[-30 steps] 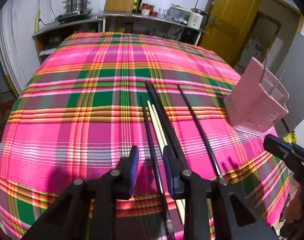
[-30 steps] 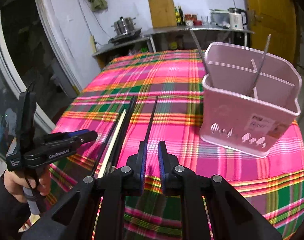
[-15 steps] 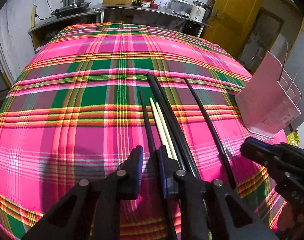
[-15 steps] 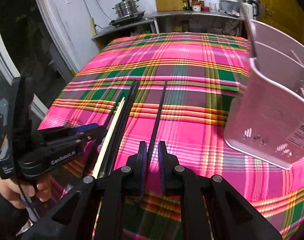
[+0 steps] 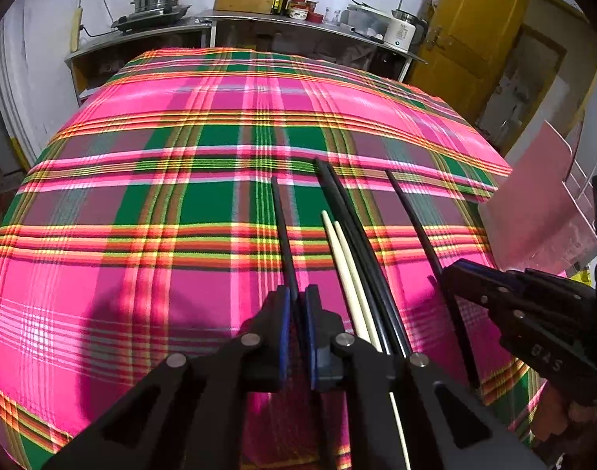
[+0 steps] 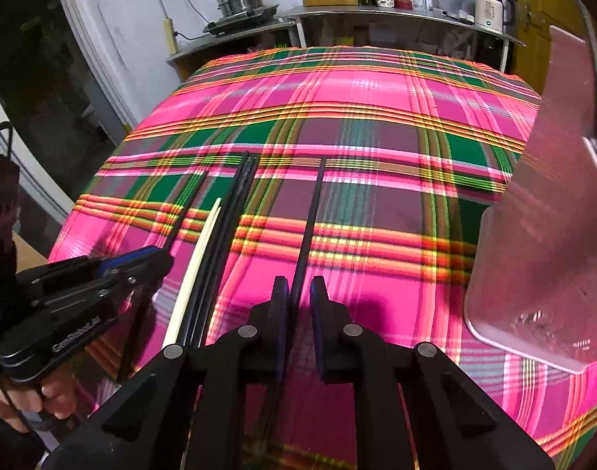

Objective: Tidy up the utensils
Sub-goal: 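Grasp a black chopstick from the pile with the right tool, then lift the black chopstick upright and carry it over the basket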

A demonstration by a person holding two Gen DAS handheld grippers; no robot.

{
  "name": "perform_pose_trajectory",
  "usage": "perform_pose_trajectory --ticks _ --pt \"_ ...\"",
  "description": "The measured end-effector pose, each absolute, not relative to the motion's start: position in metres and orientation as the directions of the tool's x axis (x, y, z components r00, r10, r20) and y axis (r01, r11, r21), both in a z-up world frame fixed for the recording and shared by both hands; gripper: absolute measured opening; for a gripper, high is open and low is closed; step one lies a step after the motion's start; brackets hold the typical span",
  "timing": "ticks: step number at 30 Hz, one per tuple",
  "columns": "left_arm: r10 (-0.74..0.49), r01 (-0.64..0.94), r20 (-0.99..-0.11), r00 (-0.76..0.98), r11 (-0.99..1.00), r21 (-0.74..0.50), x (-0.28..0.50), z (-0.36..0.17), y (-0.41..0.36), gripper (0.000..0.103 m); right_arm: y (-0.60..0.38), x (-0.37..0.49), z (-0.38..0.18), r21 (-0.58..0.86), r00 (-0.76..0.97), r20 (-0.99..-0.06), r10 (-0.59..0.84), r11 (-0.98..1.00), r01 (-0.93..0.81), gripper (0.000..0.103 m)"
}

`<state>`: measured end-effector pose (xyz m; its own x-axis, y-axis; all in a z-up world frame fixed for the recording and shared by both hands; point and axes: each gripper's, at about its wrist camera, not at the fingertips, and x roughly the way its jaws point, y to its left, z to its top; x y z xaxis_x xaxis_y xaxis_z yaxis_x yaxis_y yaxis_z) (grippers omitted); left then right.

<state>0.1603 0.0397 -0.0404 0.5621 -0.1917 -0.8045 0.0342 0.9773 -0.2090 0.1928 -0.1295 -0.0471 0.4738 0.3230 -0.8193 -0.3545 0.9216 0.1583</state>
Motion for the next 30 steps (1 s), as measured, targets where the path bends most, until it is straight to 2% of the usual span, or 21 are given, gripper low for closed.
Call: perform_pose_trajectory --ticks 13,15,24,30 --pt "-0.183 0.038 -0.824 0.536 0.98 -0.193 0.182 -0.039 0.04 0.009 -0.112 0.213 -0.05 0.117 0.462 -0.841 0.282 0.928 -0.353 0.012" --pt "-0.185 0.045 -0.831 0.525 0.981 -0.19 0.186 -0.039 0.039 0.009 -0.112 0.215 -0.05 0.119 0.461 -0.842 0.281 0.929 -0.35 0.008" --pt "-0.216 0.055 -0.838 0.502 0.974 -0.218 0.196 -0.036 0.042 0.006 -0.117 0.209 -0.042 0.177 0.454 -0.827 0.331 0.921 -0.348 0.005" --pt "-0.241 0.057 -0.801 0.549 0.966 -0.252 0.18 -0.013 0.048 0.006 -0.122 0.197 -0.025 0.202 0.475 -0.801 0.365 0.911 -0.359 0.005"
